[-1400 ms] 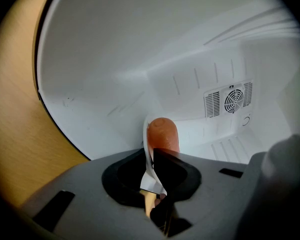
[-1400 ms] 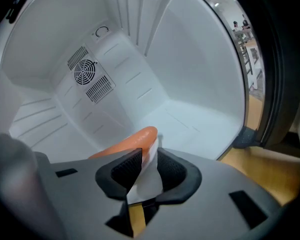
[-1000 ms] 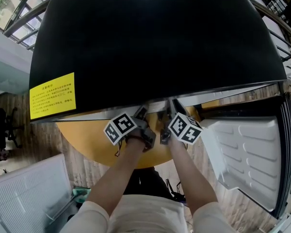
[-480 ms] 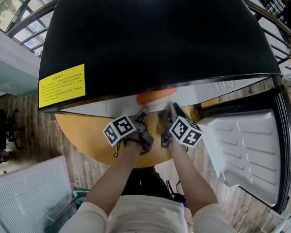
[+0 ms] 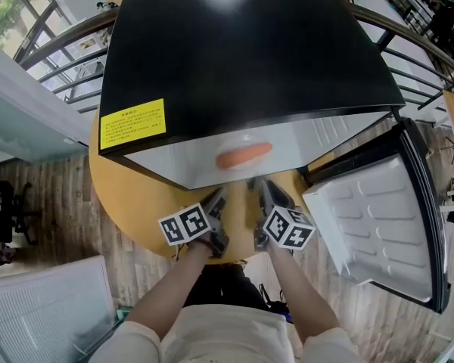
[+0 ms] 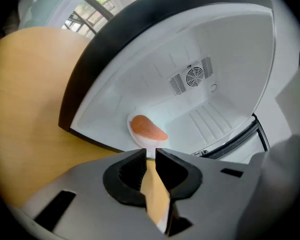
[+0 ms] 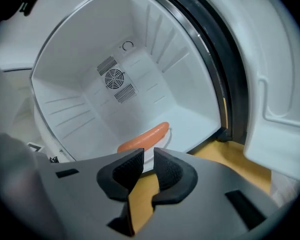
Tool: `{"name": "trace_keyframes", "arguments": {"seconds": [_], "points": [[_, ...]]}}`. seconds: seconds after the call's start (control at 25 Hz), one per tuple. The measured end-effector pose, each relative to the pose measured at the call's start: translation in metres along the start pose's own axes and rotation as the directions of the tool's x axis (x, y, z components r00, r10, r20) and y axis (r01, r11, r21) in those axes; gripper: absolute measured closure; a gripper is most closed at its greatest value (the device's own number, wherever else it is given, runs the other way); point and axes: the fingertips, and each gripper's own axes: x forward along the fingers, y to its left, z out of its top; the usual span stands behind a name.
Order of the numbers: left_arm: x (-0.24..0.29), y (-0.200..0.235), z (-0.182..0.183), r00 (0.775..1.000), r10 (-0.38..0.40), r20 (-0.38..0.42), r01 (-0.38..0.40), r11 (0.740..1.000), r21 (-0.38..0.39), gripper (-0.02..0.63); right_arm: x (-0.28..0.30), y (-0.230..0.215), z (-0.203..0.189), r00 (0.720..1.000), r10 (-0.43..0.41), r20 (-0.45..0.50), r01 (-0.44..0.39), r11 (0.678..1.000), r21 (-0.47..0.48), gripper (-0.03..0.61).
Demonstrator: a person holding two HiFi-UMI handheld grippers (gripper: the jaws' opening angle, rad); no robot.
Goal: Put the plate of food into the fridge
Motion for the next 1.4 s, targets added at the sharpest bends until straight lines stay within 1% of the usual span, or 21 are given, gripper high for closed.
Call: {"name": "trace_keyframes", "arguments": {"seconds": [0.12, 0.24, 0.32, 0.4, 0.52, 0.64, 0.76, 0.8, 0.92, 1.04, 1.08, 1.2, 1.24, 1.4], "points": [[-0.019, -0.007, 0.006, 1.0, 0.008, 0.005, -0.009, 0.993, 0.119, 0.565, -0.017, 0.018, 0.0, 0.999, 0.038, 0.011, -0.037, 0.999, -0.036, 0.508], [-0.04, -0.024, 0.011, 1.0, -0.013, 0.0, 0.013, 0.974, 0.227, 0.58, -0.037, 0.033, 0.002, 0.998, 0.054, 0.015, -0.053, 0.997, -0.062, 0.508], [-0.052, -0.036, 0.014, 0.999, -0.043, -0.007, 0.044, 0.962, 0.271, 0.586, -0.052, 0.043, 0.006, 0.998, 0.06, 0.021, -0.058, 0.996, -0.071, 0.525], [-0.066, -0.045, 0.014, 0.998, -0.056, -0.014, 0.057, 0.948, 0.315, 0.589, -0.068, 0.055, 0.007, 0.997, 0.074, 0.032, -0.071, 0.994, -0.082, 0.539], [-0.088, -0.057, 0.008, 0.999, -0.046, -0.029, 0.053, 0.917, 0.396, 0.589, -0.09, 0.073, 0.005, 0.994, 0.103, 0.041, -0.098, 0.988, -0.116, 0.55], [-0.11, -0.069, -0.002, 0.998, -0.048, -0.04, 0.061, 0.886, 0.459, 0.589, -0.108, 0.089, 0.0, 0.992, 0.12, 0.036, -0.113, 0.981, -0.157, 0.552], [-0.131, -0.076, -0.013, 0.998, -0.03, -0.047, 0.05, 0.844, 0.535, 0.589, -0.124, 0.099, -0.008, 0.993, 0.118, 0.019, -0.112, 0.977, -0.183, 0.552], [-0.136, -0.077, -0.017, 0.998, -0.026, -0.052, 0.05, 0.834, 0.55, 0.589, -0.129, 0.101, -0.011, 0.993, 0.115, 0.013, -0.11, 0.976, -0.19, 0.552], [-0.143, -0.076, -0.029, 0.997, -0.017, -0.074, 0.056, 0.822, 0.566, 0.59, -0.141, 0.102, -0.019, 0.996, 0.094, 0.0, -0.092, 0.975, -0.201, 0.552], [-0.15, -0.075, -0.039, 0.997, 0.004, -0.078, 0.043, 0.798, 0.602, 0.59, -0.151, 0.102, -0.026, 0.998, 0.068, -0.005, -0.068, 0.978, -0.198, 0.551], [-0.153, -0.074, -0.041, 0.997, 0.008, -0.074, 0.038, 0.796, 0.604, 0.589, -0.153, 0.104, -0.027, 0.998, 0.064, -0.005, -0.064, 0.979, -0.195, 0.552], [-0.155, -0.072, -0.044, 0.999, 0.018, -0.047, 0.013, 0.816, 0.578, 0.59, -0.159, 0.107, -0.033, 0.998, 0.062, -0.004, -0.061, 0.98, -0.191, 0.552], [-0.155, -0.073, -0.045, 0.999, 0.02, -0.042, 0.009, 0.816, 0.578, 0.589, -0.16, 0.107, -0.035, 0.998, 0.059, -0.005, -0.059, 0.98, -0.19, 0.552], [-0.154, -0.078, -0.05, 0.998, 0.02, -0.059, 0.021, 0.786, 0.617, 0.589, -0.165, 0.105, -0.04, 0.999, 0.051, -0.012, -0.053, 0.98, -0.19, 0.552]]}}
